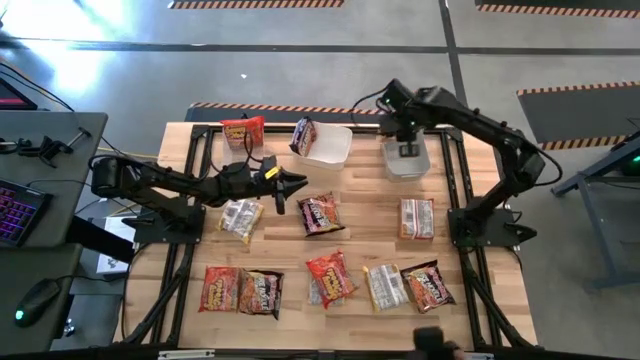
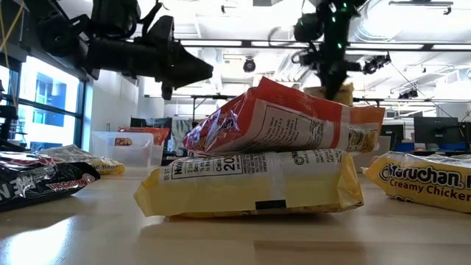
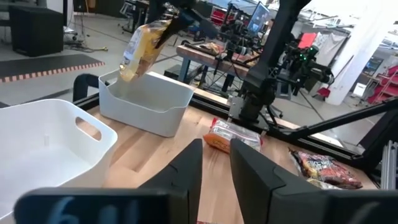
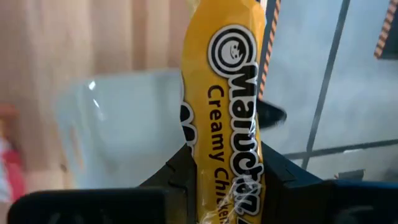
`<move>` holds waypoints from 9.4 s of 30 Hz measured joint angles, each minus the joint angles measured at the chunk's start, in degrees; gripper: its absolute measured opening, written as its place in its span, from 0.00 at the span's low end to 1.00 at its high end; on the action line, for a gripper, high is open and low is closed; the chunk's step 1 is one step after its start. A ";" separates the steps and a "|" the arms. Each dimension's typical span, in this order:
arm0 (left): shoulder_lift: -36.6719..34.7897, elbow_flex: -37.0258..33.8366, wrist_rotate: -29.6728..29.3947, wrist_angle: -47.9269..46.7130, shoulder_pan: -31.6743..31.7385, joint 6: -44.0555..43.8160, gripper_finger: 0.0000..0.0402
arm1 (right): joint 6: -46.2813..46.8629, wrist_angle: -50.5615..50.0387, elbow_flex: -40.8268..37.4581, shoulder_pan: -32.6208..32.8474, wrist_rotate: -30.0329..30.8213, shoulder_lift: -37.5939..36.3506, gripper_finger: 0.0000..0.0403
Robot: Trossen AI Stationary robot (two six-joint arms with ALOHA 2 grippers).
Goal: Sort Maruchan noodles
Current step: Put the yellow noodle pack into the gray bin, then put the orange noodle pack into the transparent bin
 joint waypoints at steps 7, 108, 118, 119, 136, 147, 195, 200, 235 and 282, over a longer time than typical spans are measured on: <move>0.00 0.00 0.42 -0.04 0.00 0.83 0.15 | -6.06 6.33 -4.88 -7.91 -5.56 0.06 0.19; -13.28 7.73 0.38 -41.05 7.82 4.66 0.01 | 27.56 67.69 -43.76 -8.91 -34.04 -23.46 0.02; -11.76 9.30 6.07 -50.92 1.36 -0.86 0.00 | 36.08 91.16 -57.33 2.39 -33.72 -25.16 0.00; -10.39 9.30 6.85 -50.15 0.30 -2.05 0.00 | 36.47 91.89 -57.96 3.40 -33.37 -25.16 0.00; 17.43 13.31 19.75 -28.48 -15.87 -3.06 0.30 | 35.36 92.32 -58.83 9.63 -33.07 -25.14 0.00; 20.00 15.43 18.61 -30.20 -19.22 0.91 0.42 | 35.36 92.31 -58.85 9.63 -33.08 -25.14 0.00; 17.66 15.37 3.98 -33.41 -29.49 5.90 0.32 | 35.41 92.32 -58.86 9.63 -33.12 -25.09 0.00; 19.40 16.45 4.18 -32.10 -29.51 7.17 0.30 | 35.41 92.31 -58.86 9.63 -33.12 -25.09 0.00; 10.34 22.80 10.43 -30.54 -18.84 37.09 0.00 | 37.26 73.76 -36.41 25.04 -60.49 -1.77 0.68; 8.05 22.81 3.02 -30.50 -18.60 32.62 0.00 | 16.44 60.54 -20.63 33.45 -63.50 17.92 0.26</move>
